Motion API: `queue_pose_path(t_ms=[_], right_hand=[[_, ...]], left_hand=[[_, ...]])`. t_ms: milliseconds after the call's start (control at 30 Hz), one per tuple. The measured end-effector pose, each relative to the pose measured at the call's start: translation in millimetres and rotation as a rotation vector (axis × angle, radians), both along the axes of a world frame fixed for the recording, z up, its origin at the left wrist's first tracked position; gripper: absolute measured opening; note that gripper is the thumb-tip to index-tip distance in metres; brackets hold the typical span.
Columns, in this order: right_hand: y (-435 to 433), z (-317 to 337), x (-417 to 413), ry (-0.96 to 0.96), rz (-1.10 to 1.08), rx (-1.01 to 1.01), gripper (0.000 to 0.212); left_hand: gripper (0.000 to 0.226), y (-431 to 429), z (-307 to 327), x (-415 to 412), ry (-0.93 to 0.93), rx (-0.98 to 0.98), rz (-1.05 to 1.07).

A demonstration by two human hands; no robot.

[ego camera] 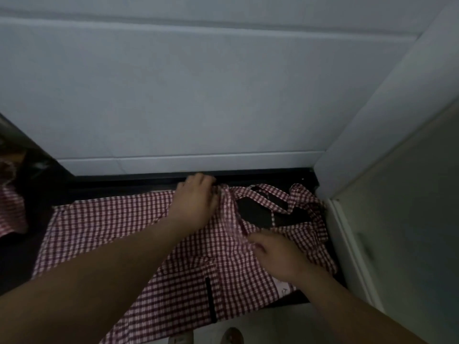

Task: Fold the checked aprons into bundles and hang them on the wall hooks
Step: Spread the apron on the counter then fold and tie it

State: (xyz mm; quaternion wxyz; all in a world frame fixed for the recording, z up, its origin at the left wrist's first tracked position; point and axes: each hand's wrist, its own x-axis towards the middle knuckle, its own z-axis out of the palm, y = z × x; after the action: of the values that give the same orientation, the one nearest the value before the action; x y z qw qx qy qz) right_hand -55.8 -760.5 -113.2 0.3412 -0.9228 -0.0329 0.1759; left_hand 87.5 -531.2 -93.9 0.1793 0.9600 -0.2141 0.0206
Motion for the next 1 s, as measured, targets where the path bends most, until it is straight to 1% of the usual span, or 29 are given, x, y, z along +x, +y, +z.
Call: queue_pose_path(t_ms=[33,100,167,233,267,300,333,367,400,467,500,533,567,600,667,700,733,767,800,833,867,900,933,967,1000], right_hand=[[-1.4,0.4,-2.6,0.057,0.035,0.008,0.025],[-0.9,2.3,-7.7,0.092,0.018,-0.01,0.03],[-6.4,1.7,-11.0,0.024,-0.138,-0.046,0.04],[-17.5,5.1,-5.9,-0.013,-0.39,-0.067,0.038],[-26.6,7.2,-1.2,-0.014,-0.527,-0.063,0.032],[-35.6,9.0,3.8,-0.016,-0.655,-0.06,0.024],[-44.9,11.4,9.1,-0.042,-0.76,-0.067,0.016],[-54.0,13.4,14.3,-0.087,-0.831,-0.085,0.014],[-63.5,14.2,19.6,-0.133,-0.865,-0.102,0.019],[-77.7,14.7,30.3,-0.174,-0.873,-0.119,0.034],[-84.4,12.8,35.3,-0.159,-0.857,-0.15,0.046],[-90.5,11.0,40.2,-0.13,-0.821,-0.204,0.058],[-96.7,6.5,45.8,-0.081,-0.772,-0.261,0.064],[-101.2,2.4,50.8,-0.035,-0.722,-0.295,0.063],[-105.8,-3.3,59.9,0.034,-0.659,-0.312,0.046],[-105.5,-3.3,65.2,0.06,-0.653,-0.313,0.039],[-104.5,-2.2,71.4,0.096,-0.685,-0.302,0.038],[-103.2,-2.3,79.6,0.122,-0.729,-0.295,0.039],[-103.9,-4.7,87.4,0.114,-0.766,-0.309,0.04],[-105.0,-5.4,94.2,0.128,-0.77,-0.335,0.042],[-107.0,-9.7,100.1,0.175,-0.729,-0.362,0.048],[-107.5,-13.3,103.6,0.248,-0.666,-0.386,0.054],[-107.7,-14.6,105.3,0.297,-0.62,-0.405,0.056],[-109.9,-18.3,105.9,0.321,-0.619,-0.408,0.052],[-112.9,-22.5,105.1,0.303,-0.638,-0.4,0.045]], left_hand=[[0.055,-13.1,-0.8,-0.8,0.047,0.026,-0.087],[0.068,-36.1,-2.4,1.1,0.128,0.12,-0.154],[0.077,-57.9,-4.7,8.1,0.207,0.214,-0.187],[0.078,-71.9,-6.5,15.9,0.254,0.315,-0.205],[0.072,-77.4,-7.9,20.4,0.245,0.359,-0.218],[0.06,-80.5,-8.3,23.9,0.221,0.387,-0.226],[0.043,-82.3,-9.0,26.3,0.194,0.367,-0.217],[0.026,-83.8,-10.5,28.6,0.177,0.279,-0.189],[0.015,-84.4,-10.8,29.9,0.182,0.143,-0.14],[0.009,-82.1,-8.6,32.9,0.237,-0.138,0.003],[0.008,-79.9,-8.6,35.1,0.261,-0.232,0.072],[0.008,-77.5,-8.9,35.4,0.263,-0.261,0.119],[0.013,-74.7,-10.6,34.7,0.225,-0.239,0.135],[0.02,-72.4,-12.6,32.2,0.161,-0.189,0.122],[0.032,-69.4,-14.1,21.9,0.001,-0.111,0.032],[0.034,-68.8,-13.1,14.8,-0.057,-0.098,-0.038],[0.031,-68.2,-12.2,6.3,-0.093,-0.094,-0.11],[0.026,-66.5,-13.8,-1.8,-0.102,-0.098,-0.179],[0.019,-63.9,-14.5,-10.4,-0.063,-0.104,-0.234],[0.014,-60.3,-14.8,-18.2,0.008,-0.102,-0.268],[0.013,-56.3,-16.8,-24.3,0.1,-0.078,-0.28],[0.017,-52.3,-22.1,-28.7,0.192,-0.031,-0.283],[0.034,-49.2,-28.1,-31.2,0.256,0.037,-0.279],[0.057,-46.6,-33.4,-31.7,0.303,0.106,-0.282],[0.074,-45.7,-36.7,-31.5,0.343,0.163,-0.277]])
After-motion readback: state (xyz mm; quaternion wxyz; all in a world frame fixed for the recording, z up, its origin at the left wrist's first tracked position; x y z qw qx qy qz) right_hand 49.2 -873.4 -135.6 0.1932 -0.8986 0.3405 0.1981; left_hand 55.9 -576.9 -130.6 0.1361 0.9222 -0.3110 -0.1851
